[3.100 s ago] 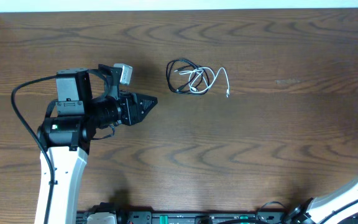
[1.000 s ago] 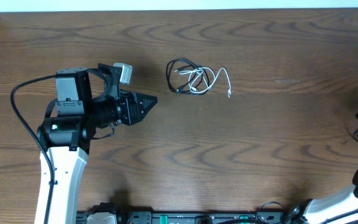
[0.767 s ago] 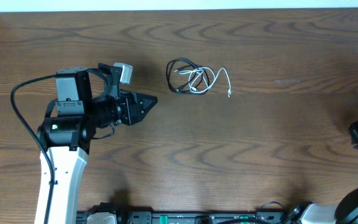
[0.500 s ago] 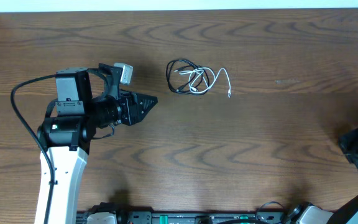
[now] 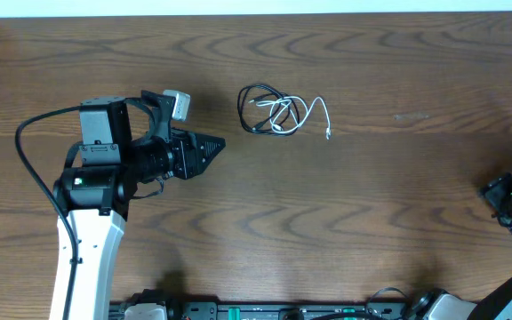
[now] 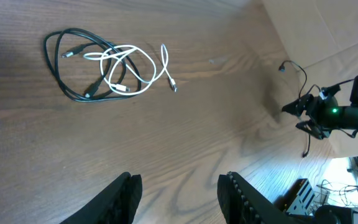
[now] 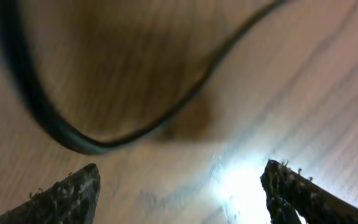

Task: Untangle cables

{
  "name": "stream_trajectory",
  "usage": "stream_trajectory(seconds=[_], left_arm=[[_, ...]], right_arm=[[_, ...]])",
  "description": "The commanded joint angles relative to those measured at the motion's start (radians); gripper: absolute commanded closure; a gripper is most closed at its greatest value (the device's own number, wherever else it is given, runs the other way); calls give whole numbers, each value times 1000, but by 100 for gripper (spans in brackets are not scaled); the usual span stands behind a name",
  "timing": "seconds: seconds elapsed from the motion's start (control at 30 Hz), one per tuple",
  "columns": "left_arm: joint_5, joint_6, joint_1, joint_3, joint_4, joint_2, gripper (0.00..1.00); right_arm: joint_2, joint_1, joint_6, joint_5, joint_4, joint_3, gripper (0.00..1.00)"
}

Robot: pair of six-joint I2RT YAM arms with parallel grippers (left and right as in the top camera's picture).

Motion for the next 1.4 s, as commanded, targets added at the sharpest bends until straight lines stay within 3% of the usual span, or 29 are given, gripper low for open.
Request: stream_trajectory(seconds=[0.0,0.27,0.47,0.67,0.9,1.23,1.37], left_arm=[[16,14,-2,5,1,-4,55],[16,14,-2,5,1,-4,55],[16,14,-2,5,1,-4,55],[16,14,-2,5,1,-4,55],[16,14,-2,5,0,-4,55],[16,14,-2,5,-7,-3,54],[16,13,-2,5,-11,-3,55]], right_arm=[[-9,9,-92,-62,61,0,30],[-8,9,-137,-108,174,0,42],[-8,9,-135,-140,208,0,79],[-8,9,-135,-157,279,1,98],[-9,7,-135,-157,496,3,99],[-9,-34,-129,-158,1162,4,99],[-4,-90,-47,-167,1204,4,99]])
